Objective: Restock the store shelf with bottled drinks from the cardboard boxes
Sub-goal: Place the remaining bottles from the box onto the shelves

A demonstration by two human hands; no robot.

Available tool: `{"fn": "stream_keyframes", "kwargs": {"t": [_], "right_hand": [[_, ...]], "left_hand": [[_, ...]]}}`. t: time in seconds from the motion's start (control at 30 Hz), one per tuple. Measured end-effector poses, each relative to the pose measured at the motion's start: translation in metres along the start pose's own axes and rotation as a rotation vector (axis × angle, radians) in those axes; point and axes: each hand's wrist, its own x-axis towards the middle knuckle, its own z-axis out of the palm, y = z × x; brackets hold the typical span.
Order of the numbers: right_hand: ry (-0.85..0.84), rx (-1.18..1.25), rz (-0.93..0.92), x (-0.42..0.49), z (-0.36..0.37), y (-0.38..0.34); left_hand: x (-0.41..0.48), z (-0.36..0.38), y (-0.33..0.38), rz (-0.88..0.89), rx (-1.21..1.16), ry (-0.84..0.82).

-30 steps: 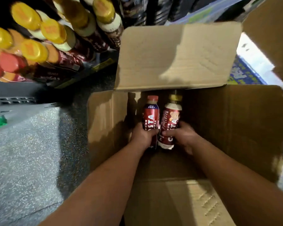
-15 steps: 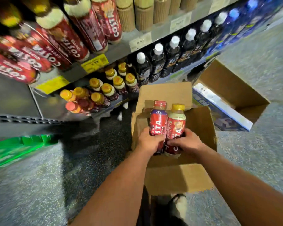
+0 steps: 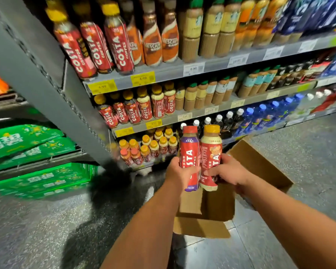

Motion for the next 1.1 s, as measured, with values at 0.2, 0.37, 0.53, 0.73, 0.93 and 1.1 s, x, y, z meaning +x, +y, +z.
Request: {"fn": "stream_keyframes", "kwargs": {"t": [0.2,0.37,0.53,0.73,0.93,1.1], "right_hand": [[0.06,-0.04,-0.166,-0.072,-0.001,-0.071],[0.065,-0.037,-0.271,-0.128,0.009,-0.133],[0.042,-0.074,-0.39,-0.173,0.024,-0.205],[0.062,-0.001,-0.523,-0.209,0.048,-0.277],[0.097,0.033,-0.641,-0.233,0.065,-0.325],[0.151,0.05,-0.692,-0.248,0.07,-0.355]], "left_hand": [[-0.071,-0.015,0.058,0.155,-0.045,0.051],[-0.13,-0.042,0.117,0.263,-0.097,0.083],[-0.176,-0.077,0.179,0.363,-0.119,0.126],[-0.209,-0.119,0.248,0.485,-0.134,0.158],[-0.223,-0.146,0.3,0.571,-0.125,0.202],[-0.231,-0.16,0.333,0.626,-0.137,0.172]]}}
